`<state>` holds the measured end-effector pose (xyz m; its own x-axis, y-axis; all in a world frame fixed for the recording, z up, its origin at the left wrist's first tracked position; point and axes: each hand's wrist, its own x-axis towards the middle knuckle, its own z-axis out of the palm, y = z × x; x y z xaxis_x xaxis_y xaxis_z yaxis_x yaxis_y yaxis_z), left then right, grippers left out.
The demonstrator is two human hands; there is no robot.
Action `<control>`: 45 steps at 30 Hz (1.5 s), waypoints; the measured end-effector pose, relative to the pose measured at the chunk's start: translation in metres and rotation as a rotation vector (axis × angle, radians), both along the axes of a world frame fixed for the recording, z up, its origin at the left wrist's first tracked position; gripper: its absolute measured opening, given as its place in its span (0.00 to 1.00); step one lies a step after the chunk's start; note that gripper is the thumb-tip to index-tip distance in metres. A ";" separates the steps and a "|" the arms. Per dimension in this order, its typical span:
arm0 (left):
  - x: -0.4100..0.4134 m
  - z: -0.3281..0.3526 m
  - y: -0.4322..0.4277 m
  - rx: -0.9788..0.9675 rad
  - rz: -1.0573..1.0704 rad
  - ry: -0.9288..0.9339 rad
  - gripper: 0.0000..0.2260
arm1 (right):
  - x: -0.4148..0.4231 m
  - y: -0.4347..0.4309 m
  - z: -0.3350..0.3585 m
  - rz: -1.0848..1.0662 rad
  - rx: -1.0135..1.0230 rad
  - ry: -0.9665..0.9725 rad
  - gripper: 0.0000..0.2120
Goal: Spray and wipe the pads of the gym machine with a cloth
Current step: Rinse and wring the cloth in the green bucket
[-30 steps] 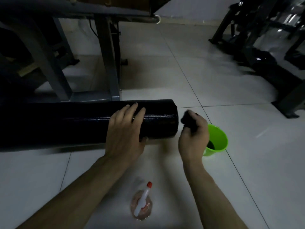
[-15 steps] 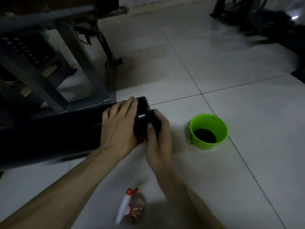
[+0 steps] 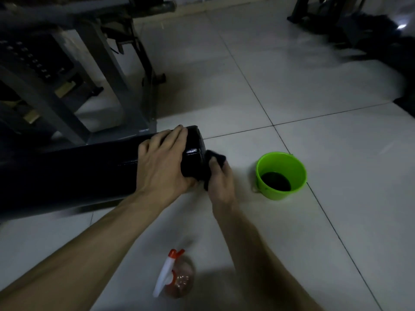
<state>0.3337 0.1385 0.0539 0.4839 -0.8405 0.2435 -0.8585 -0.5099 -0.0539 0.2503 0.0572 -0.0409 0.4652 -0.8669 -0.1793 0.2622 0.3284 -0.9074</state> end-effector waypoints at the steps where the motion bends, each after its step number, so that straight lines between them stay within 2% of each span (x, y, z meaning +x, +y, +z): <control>1: -0.001 0.000 0.000 0.002 -0.003 0.013 0.55 | -0.011 0.007 -0.004 -0.004 -0.003 -0.010 0.11; 3: -0.005 -0.002 0.000 0.014 0.002 0.031 0.55 | -0.035 0.015 -0.008 0.022 -0.011 -0.016 0.11; 6: -0.014 -0.001 0.008 -0.071 -0.012 0.089 0.51 | -0.062 0.016 0.011 -0.039 0.159 -0.043 0.10; 8: -0.024 -0.005 0.014 -0.214 -0.179 0.129 0.38 | -0.075 0.011 0.023 -0.079 0.309 -0.106 0.10; 10: -0.034 -0.005 0.026 -0.377 -0.340 0.209 0.18 | -0.079 0.007 0.042 -0.067 0.404 -0.144 0.12; 11: -0.040 -0.003 0.031 -0.376 -0.354 0.310 0.10 | -0.079 0.005 0.050 -0.071 0.441 -0.172 0.12; 12: -0.044 -0.003 0.032 -0.302 -0.305 0.449 0.06 | -0.080 0.004 0.056 -0.090 0.444 -0.175 0.12; 14: -0.052 -0.016 0.019 -0.081 -0.143 0.806 0.09 | -0.082 -0.002 0.060 -0.116 0.399 -0.130 0.12; 16: -0.057 -0.034 0.000 -0.006 -0.063 1.124 0.15 | -0.086 -0.004 0.054 -0.123 0.368 0.008 0.17; 18: -0.069 -0.046 -0.013 -0.065 -0.105 1.299 0.15 | -0.094 0.001 0.047 -0.182 0.391 0.109 0.20; 21: -0.091 -0.047 -0.020 -0.106 -0.204 1.428 0.14 | -0.110 0.011 0.045 -0.237 0.485 0.117 0.25; 24: -0.095 -0.044 -0.032 -0.168 -0.227 1.454 0.15 | -0.117 0.015 0.059 -0.236 0.490 0.159 0.22; 28: -0.103 -0.043 -0.034 -0.244 -0.218 1.448 0.21 | -0.120 0.016 0.076 -0.116 0.471 0.344 0.15; 30: -0.111 -0.048 -0.045 -0.299 -0.238 1.482 0.26 | -0.127 -0.004 0.069 -0.098 0.435 0.389 0.15; 32: -0.115 -0.058 -0.066 -0.378 -0.226 1.570 0.28 | -0.134 -0.032 0.059 -0.189 0.417 0.378 0.18; 35: -0.121 -0.067 -0.091 -0.478 -0.261 1.605 0.22 | -0.148 -0.078 0.046 -0.172 0.466 0.300 0.16; 39: -0.125 -0.082 -0.111 -0.598 -0.195 1.378 0.13 | -0.156 -0.113 0.034 0.012 0.606 0.064 0.12; 41: -0.133 -0.088 -0.124 -0.623 -0.194 1.364 0.10 | -0.158 -0.127 0.027 0.140 0.663 0.061 0.11; 45: -0.150 -0.081 -0.156 -0.670 -0.243 1.278 0.10 | -0.160 -0.157 0.024 0.387 0.581 0.164 0.26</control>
<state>0.1834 -0.0179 -0.0271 0.5321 -0.8356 0.1365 -0.2057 0.0288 0.9782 0.0905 -0.1001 -0.0166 0.6478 -0.3882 -0.6555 -0.0954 0.8123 -0.5753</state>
